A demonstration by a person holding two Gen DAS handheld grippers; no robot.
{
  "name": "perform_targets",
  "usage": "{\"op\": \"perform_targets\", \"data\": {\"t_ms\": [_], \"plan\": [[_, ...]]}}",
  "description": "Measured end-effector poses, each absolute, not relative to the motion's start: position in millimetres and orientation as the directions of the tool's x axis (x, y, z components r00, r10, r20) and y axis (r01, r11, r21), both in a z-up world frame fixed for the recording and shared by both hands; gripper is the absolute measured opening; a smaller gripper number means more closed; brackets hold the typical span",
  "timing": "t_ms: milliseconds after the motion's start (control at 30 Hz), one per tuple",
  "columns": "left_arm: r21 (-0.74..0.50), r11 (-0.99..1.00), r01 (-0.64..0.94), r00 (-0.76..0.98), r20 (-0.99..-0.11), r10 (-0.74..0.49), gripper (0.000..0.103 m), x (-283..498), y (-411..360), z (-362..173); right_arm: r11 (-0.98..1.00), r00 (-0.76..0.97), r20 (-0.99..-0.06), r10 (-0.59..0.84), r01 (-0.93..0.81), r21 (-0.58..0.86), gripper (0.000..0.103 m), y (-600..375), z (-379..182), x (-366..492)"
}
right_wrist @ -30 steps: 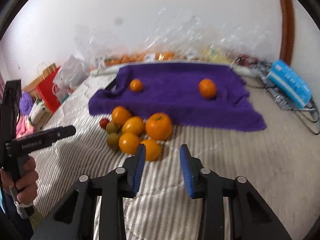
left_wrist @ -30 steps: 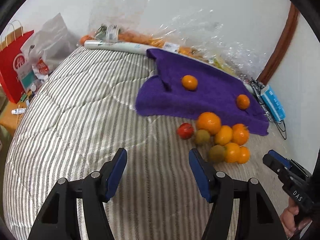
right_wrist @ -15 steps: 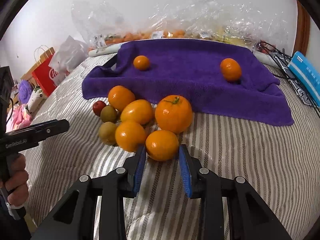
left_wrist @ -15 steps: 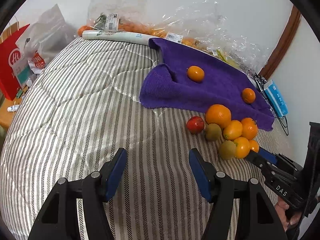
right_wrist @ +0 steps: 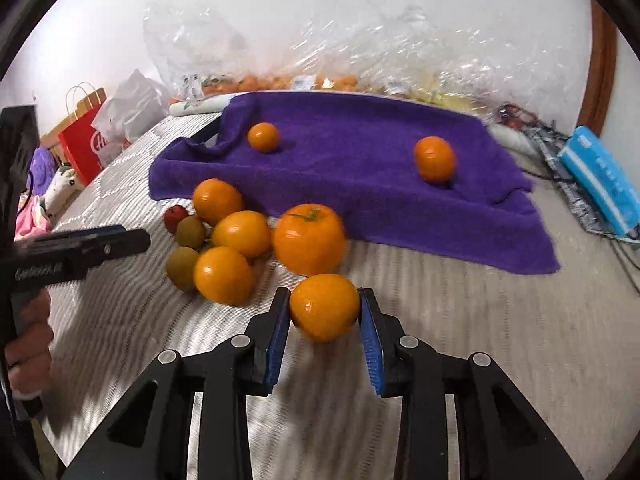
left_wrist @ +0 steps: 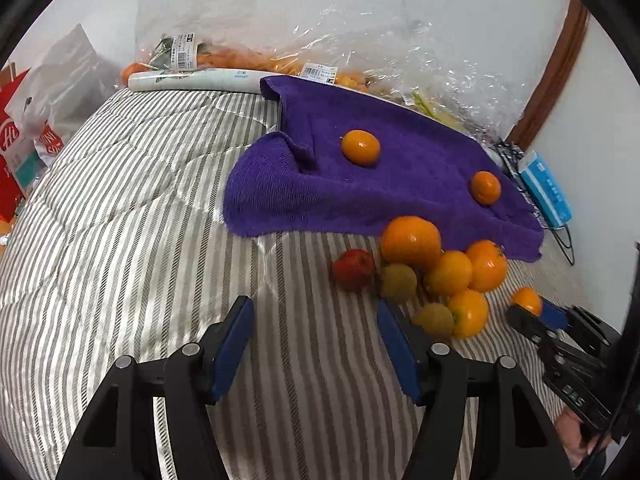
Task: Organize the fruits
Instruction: 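Grasp another orange with the right tool while the left tool grasps the small red fruit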
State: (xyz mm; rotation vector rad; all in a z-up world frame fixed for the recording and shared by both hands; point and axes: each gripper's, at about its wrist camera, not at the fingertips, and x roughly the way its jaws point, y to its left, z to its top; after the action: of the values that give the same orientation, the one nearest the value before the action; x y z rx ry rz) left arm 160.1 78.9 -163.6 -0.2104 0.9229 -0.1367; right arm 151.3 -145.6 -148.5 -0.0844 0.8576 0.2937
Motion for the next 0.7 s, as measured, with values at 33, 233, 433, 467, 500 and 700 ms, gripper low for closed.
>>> {"op": "perform_targets", "data": {"t_ms": [33, 233, 433, 467, 500, 700], "plan": [[-0.231, 0.973, 0.03, 0.599, -0.775, -0.202, 0.06, 163, 76, -164, 0.958, 0.624, -0.751, 0.213, -0.284, 0.035, 0.034, -152, -148, 150], [-0.149, 0.987, 0.051, 0.607, -0.78, -0.15, 0.057, 170, 62, -165, 0.976, 0.652, -0.746, 0.135, -0.217, -0.012, 0.034, -189, -152, 145], [-0.075, 0.996, 0.044, 0.622, -0.778, -0.086, 0.043, 182, 50, -166, 0.986, 0.655, -0.748, 0.111, -0.169, -0.002, 0.034, -214, -153, 150], [-0.071, 0.996, 0.046, 0.627, -0.775, -0.084, 0.041, 183, 48, -166, 0.986, 0.655, -0.747, 0.113, -0.165, 0.005, 0.034, -217, -153, 152], [-0.062, 0.997, 0.047, 0.631, -0.772, -0.077, 0.037, 183, 46, -167, 0.987, 0.651, -0.75, 0.12, -0.162, 0.017, 0.034, -219, -154, 153], [-0.061, 0.996, 0.058, 0.631, -0.771, -0.084, 0.029, 184, 42, -166, 0.987, 0.631, -0.762, 0.146, -0.145, 0.069, 0.034, -225, -158, 158]]}}
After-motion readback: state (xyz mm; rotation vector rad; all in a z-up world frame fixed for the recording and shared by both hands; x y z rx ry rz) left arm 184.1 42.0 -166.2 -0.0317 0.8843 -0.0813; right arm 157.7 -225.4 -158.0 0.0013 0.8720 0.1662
